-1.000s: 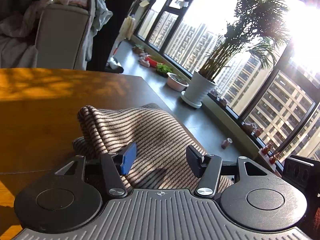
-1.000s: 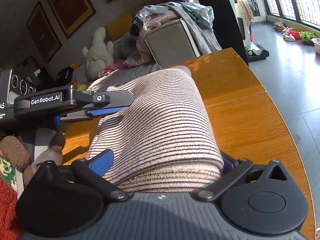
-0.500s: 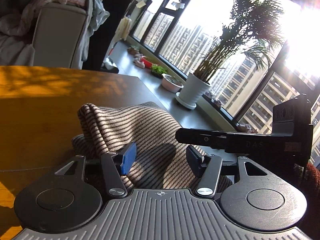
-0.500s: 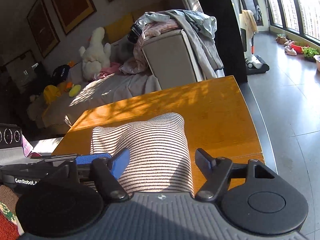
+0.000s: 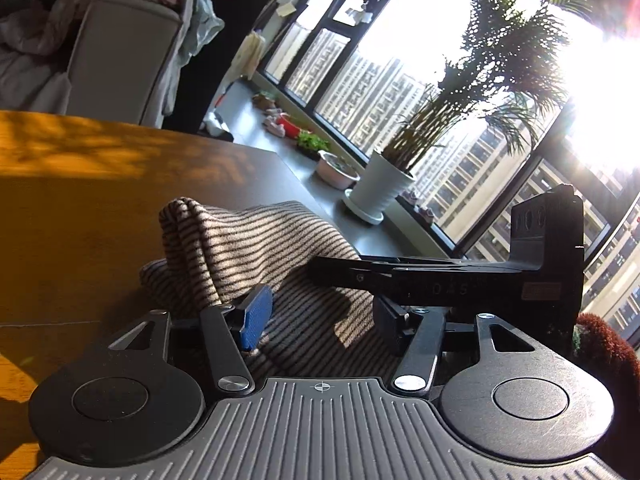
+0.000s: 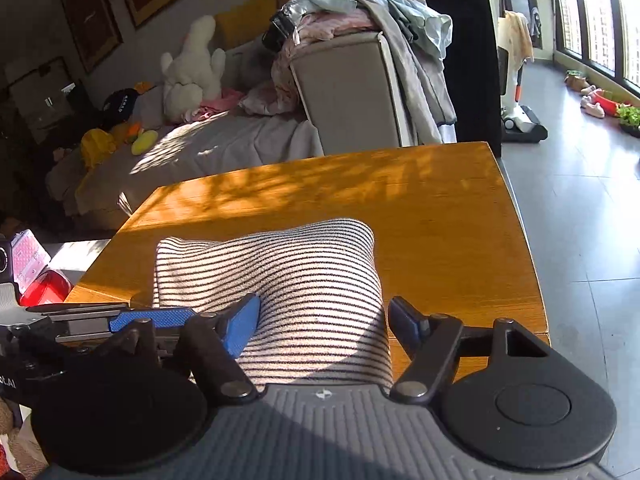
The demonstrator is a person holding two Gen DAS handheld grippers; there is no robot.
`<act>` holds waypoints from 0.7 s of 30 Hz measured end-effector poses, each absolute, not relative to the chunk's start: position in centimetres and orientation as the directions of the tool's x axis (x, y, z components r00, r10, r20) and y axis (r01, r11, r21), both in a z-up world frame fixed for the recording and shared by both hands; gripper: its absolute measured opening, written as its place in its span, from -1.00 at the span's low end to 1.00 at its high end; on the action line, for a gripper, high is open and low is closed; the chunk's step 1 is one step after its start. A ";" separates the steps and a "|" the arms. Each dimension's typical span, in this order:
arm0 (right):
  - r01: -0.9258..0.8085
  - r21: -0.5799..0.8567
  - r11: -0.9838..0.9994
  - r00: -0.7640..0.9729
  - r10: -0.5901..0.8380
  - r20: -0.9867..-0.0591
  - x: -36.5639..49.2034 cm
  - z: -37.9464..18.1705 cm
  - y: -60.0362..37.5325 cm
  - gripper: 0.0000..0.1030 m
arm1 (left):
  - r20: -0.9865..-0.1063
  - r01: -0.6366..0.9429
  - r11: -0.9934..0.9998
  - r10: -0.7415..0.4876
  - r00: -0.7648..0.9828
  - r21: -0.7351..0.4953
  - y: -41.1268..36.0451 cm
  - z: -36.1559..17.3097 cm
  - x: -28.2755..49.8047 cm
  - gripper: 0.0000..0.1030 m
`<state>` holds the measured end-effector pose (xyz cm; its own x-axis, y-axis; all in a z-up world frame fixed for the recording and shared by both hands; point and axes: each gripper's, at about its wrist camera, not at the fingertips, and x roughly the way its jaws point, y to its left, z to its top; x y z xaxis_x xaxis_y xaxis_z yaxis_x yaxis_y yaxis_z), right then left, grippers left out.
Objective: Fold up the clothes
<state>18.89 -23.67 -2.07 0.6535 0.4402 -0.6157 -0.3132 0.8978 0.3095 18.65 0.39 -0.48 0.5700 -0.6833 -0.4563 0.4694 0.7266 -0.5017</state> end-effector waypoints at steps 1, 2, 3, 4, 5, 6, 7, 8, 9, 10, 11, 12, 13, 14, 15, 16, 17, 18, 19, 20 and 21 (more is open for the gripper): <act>-0.302 0.321 0.898 0.654 0.440 -0.616 19.0 -2.3 -23.9 0.50 | -0.458 0.470 0.731 -0.679 0.574 -0.495 0.3 -0.5 18.6 0.17; -0.295 0.322 0.900 0.657 0.436 -0.615 18.9 -2.3 -23.9 0.50 | -0.458 0.471 0.729 -0.681 0.571 -0.497 0.3 -0.5 18.6 0.17; -0.293 0.307 0.905 0.666 0.424 -0.614 18.6 -2.2 -23.8 0.51 | -0.459 0.472 0.727 -0.684 0.568 -0.499 0.4 -0.4 18.6 0.17; -0.297 0.275 0.915 0.682 0.404 -0.609 18.2 -1.8 -23.5 0.51 | -0.459 0.473 0.727 -0.684 0.567 -0.498 0.4 -0.4 18.6 0.17; -0.302 0.236 0.924 0.700 0.383 -0.603 17.6 -1.4 -23.1 0.51 | -0.460 0.474 0.727 -0.684 0.566 -0.497 0.4 -0.3 18.6 0.18; -0.304 0.198 0.932 0.720 0.361 -0.593 16.8 -0.9 -22.9 0.51 | -0.460 0.470 0.726 -0.684 0.566 -0.501 0.5 -0.3 18.6 0.18; -0.302 0.164 0.939 0.741 0.340 -0.579 16.0 -0.5 -22.7 0.51 | -0.460 0.467 0.726 -0.684 0.566 -0.505 0.5 -0.3 18.6 0.18; -0.299 0.129 0.945 0.762 0.318 -0.563 15.1 -0.1 -22.6 0.51 | -0.459 0.465 0.725 -0.685 0.566 -0.508 0.6 -0.3 18.6 0.18; -0.290 0.114 0.950 0.779 0.303 -0.549 14.2 0.2 -22.7 0.51 | -0.457 0.464 0.724 -0.685 0.567 -0.509 0.6 -0.3 18.6 0.18; -0.274 0.126 0.953 0.787 0.298 -0.540 13.4 0.3 -23.2 0.51 | -0.456 0.464 0.725 -0.685 0.569 -0.510 0.6 -0.3 18.6 0.18; -0.260 0.150 0.954 0.789 0.299 -0.537 12.8 0.2 -23.8 0.51 | -0.454 0.463 0.725 -0.684 0.570 -0.511 0.6 -0.3 18.5 0.18; -0.243 0.177 0.954 0.783 0.300 -0.545 12.4 -0.1 -24.3 0.51 | -0.454 0.461 0.725 -0.683 0.572 -0.512 0.5 -0.4 18.6 0.18; -0.226 0.198 0.954 0.775 0.300 -0.557 12.0 -0.8 -24.7 0.51 | -0.454 0.459 0.725 -0.683 0.572 -0.513 0.5 -0.4 18.7 0.18; -0.212 0.215 0.953 0.768 0.299 -0.566 11.8 -1.6 -25.0 0.51 | -0.455 0.458 0.725 -0.683 0.572 -0.514 0.4 -0.4 18.7 0.18; -0.198 0.232 0.952 0.762 0.298 -0.575 11.6 -2.4 -25.2 0.52 | -0.457 0.457 0.727 -0.681 0.572 -0.512 0.3 -0.3 18.7 0.18; -0.184 0.248 0.951 0.755 0.298 -0.584 11.4 -3.2 -25.5 0.56 | -0.460 0.457 0.729 -0.680 0.571 -0.510 0.3 -0.2 18.7 0.18; -0.177 0.255 0.951 0.754 0.297 -0.586 11.2 -3.6 -25.6 0.56 | -0.463 0.458 0.730 -0.680 0.569 -0.508 0.3 0.0 18.5 0.18; -0.178 0.250 0.952 0.758 0.295 -0.582 11.2 -3.6 -25.5 0.56 | -0.466 0.460 0.730 -0.679 0.567 -0.505 0.3 0.3 18.3 0.19; -0.182 0.238 0.954 0.762 0.289 -0.579 11.2 -3.5 -25.3 0.57 | -0.469 0.461 0.731 -0.679 0.566 -0.503 0.4 0.5 18.1 0.25; -0.186 0.222 0.957 0.767 0.282 -0.576 11.1 -3.5 -25.2 0.58 | -0.472 0.463 0.732 -0.678 0.564 -0.500 0.4 0.8 18.0 0.31; -0.190 0.205 0.960 0.772 0.275 -0.573 11.1 -3.5 -25.0 0.62 | -0.475 0.460 0.737 -0.673 0.567 -0.495 0.5 1.1 17.6 0.34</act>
